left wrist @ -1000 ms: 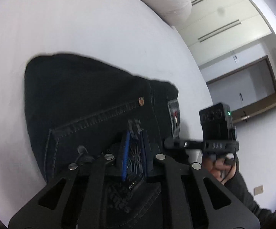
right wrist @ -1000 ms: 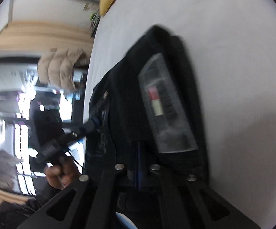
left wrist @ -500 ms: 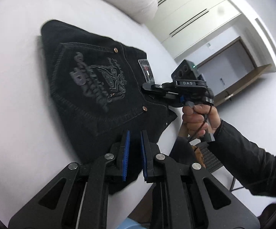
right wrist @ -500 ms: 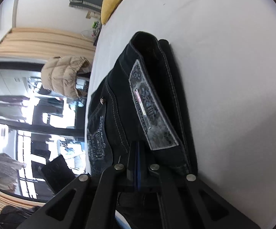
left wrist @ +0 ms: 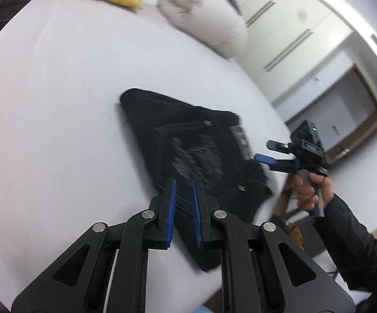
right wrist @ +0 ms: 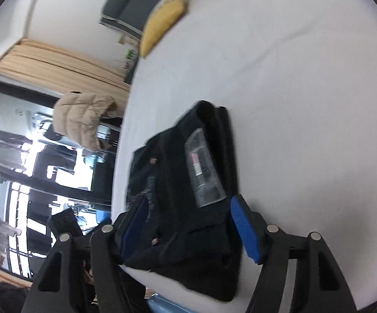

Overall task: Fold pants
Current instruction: 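Lower the folded jeans onto the bed with both tools and open them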

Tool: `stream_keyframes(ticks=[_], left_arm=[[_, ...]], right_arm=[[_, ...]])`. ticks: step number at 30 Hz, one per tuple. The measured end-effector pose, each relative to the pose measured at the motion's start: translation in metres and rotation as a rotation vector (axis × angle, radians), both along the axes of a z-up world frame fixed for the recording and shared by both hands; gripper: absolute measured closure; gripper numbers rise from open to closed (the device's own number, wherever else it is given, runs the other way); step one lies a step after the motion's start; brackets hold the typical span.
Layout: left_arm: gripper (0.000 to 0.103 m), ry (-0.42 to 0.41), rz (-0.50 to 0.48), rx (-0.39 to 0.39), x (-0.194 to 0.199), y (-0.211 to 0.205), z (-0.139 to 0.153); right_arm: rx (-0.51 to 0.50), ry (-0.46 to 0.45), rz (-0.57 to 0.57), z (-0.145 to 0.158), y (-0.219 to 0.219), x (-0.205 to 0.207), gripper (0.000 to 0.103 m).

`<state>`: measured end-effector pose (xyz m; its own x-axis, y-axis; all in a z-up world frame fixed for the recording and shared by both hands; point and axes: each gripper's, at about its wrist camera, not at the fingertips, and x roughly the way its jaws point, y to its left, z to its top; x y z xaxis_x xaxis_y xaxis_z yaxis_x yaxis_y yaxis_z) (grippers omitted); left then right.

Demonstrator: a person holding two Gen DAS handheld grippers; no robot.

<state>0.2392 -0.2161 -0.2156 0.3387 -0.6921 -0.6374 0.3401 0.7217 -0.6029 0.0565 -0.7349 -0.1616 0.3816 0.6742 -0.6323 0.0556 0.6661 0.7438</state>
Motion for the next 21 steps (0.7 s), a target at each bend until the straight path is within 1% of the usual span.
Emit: stream_keyframes(ticks=[2, 4, 6, 7, 8, 9, 10, 12, 14, 15, 16, 17, 18, 19, 20, 21], left_arm=[[0.091, 0.042, -0.012, 0.034, 0.012, -0.011, -0.008], [0.091, 0.085, -0.018, 0.049, 0.020, -0.020, -0.016], [0.084, 0.102, -0.021, 0.049, 0.025, -0.028, -0.021], [0.073, 0.104, -0.025, 0.035, 0.027, -0.031, -0.021], [0.046, 0.108, -0.029, 0.018, 0.029, -0.031, -0.020], [0.029, 0.110, -0.026, 0.020, 0.028, -0.030, -0.017], [0.017, 0.114, -0.015, 0.029, 0.030, -0.031, -0.018], [0.017, 0.141, -0.025, 0.008, 0.031, -0.030, -0.021], [0.019, 0.183, -0.019, 0.034, 0.032, -0.030, -0.029], [0.019, 0.193, -0.016, 0.030, 0.033, -0.031, -0.032], [0.020, 0.196, -0.017, 0.026, 0.033, -0.032, -0.034], [0.029, 0.199, -0.020, 0.032, 0.033, -0.034, -0.036], [0.036, 0.209, -0.025, 0.036, 0.034, -0.037, -0.038], [0.049, 0.225, -0.027, 0.033, 0.037, -0.039, -0.039], [0.056, 0.243, -0.021, 0.037, 0.040, -0.040, -0.041], [0.059, 0.257, -0.016, 0.034, 0.044, -0.041, -0.043]], right_arm=[[-0.002, 0.038, -0.004, -0.012, 0.002, 0.008, 0.034], [-0.009, 0.078, 0.020, -0.024, 0.007, 0.017, 0.035], [-0.026, 0.079, 0.049, -0.026, 0.014, 0.023, 0.035], [-0.032, 0.083, 0.059, -0.026, 0.017, 0.027, 0.035], [-0.037, 0.088, 0.068, -0.027, 0.019, 0.029, 0.035], [-0.047, 0.094, 0.076, -0.027, 0.023, 0.031, 0.035], [-0.058, 0.096, 0.086, -0.026, 0.026, 0.034, 0.036], [-0.083, 0.100, 0.099, -0.025, 0.032, 0.036, 0.039], [-0.113, 0.103, 0.106, -0.025, 0.037, 0.037, 0.049], [-0.130, 0.105, 0.108, -0.025, 0.037, 0.036, 0.052], [-0.144, 0.110, 0.106, -0.026, 0.038, 0.036, 0.058], [-0.149, 0.115, 0.104, -0.027, 0.038, 0.037, 0.061], [-0.150, 0.118, 0.100, -0.028, 0.037, 0.037, 0.062], [-0.149, 0.120, 0.098, -0.028, 0.037, 0.037, 0.064], [-0.153, 0.121, 0.097, -0.028, 0.036, 0.037, 0.066], [-0.170, 0.120, 0.099, -0.027, 0.039, 0.037, 0.067]])
